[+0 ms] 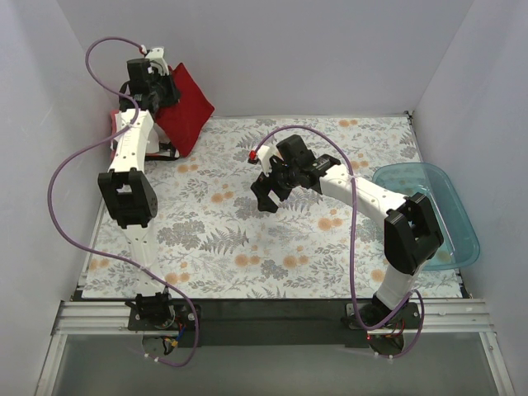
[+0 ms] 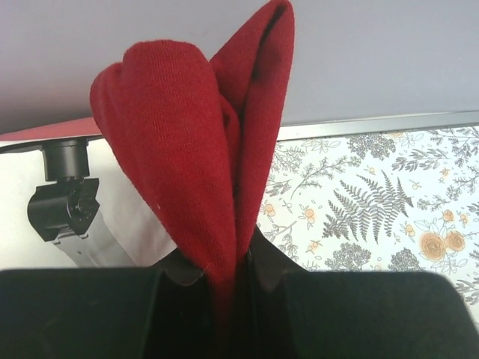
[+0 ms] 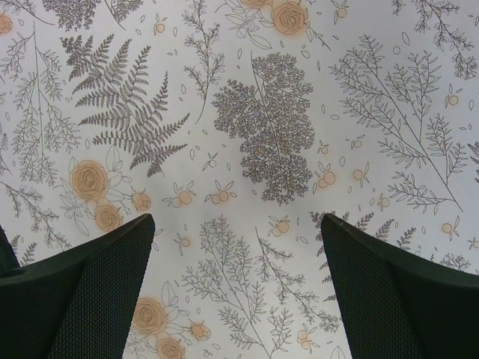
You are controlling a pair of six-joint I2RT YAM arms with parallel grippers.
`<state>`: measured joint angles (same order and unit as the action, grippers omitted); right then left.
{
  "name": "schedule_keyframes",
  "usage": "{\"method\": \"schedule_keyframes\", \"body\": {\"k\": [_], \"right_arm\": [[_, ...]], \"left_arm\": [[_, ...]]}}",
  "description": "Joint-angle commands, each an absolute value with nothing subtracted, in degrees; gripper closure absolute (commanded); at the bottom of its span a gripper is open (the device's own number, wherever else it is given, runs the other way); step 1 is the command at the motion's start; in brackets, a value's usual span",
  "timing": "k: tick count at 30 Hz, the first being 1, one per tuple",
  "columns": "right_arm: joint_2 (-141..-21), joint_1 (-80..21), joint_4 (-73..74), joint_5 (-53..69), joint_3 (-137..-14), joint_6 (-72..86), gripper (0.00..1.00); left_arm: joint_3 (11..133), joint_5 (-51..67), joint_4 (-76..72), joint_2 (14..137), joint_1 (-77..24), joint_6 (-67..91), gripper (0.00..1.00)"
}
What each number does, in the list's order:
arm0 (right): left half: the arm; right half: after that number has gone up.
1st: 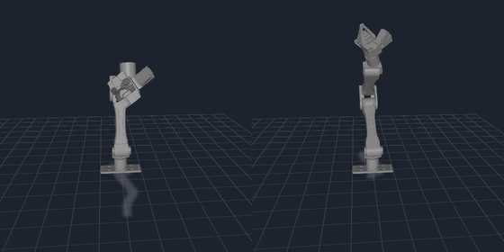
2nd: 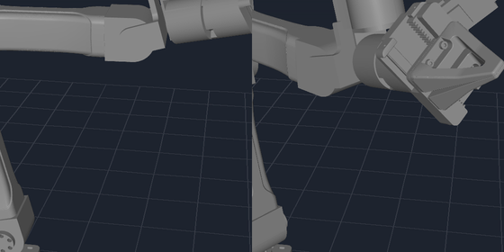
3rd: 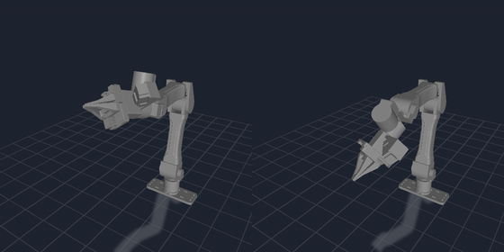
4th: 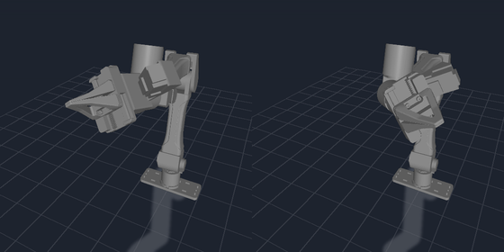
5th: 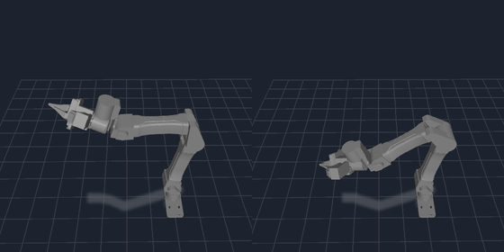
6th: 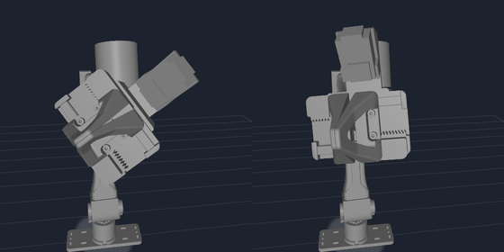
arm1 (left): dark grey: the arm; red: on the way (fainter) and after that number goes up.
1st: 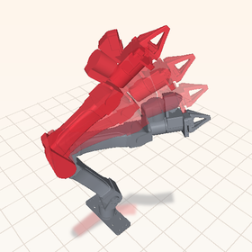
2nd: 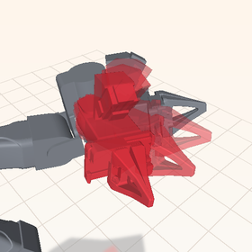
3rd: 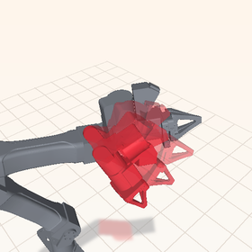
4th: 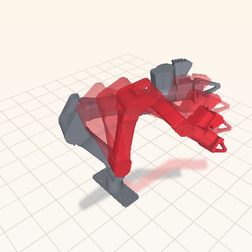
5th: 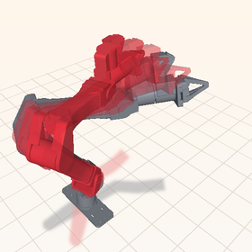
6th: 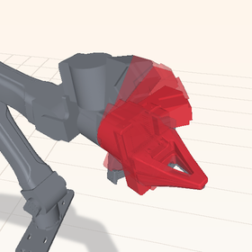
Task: Fold and stack the t-shirts
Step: Neatly place the folded tshirt to the corner
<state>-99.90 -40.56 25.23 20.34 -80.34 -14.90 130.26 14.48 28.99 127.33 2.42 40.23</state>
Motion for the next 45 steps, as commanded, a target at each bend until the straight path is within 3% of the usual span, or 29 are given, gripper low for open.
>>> {"method": "schedule_keyframes", "body": {"k": [1,22,45], "right_arm": [[-99.5,-40.5,25.0,21.6,-81.3,-14.1,0.02],[-102.0,-40.5,25.1,22.1,-82.2,-13.1,0.01],[-103.2,-40.5,25.6,23.2,-82.2,-12.7,0.01]], "left_arm": [[132.0,15.6,28.0,118.1,2.6,39.3,1.00],[127.1,18.0,27.0,120.3,9.2,41.0,1.00],[131.9,10.9,21.8,134.2,17.7,32.0,1.00]]}}
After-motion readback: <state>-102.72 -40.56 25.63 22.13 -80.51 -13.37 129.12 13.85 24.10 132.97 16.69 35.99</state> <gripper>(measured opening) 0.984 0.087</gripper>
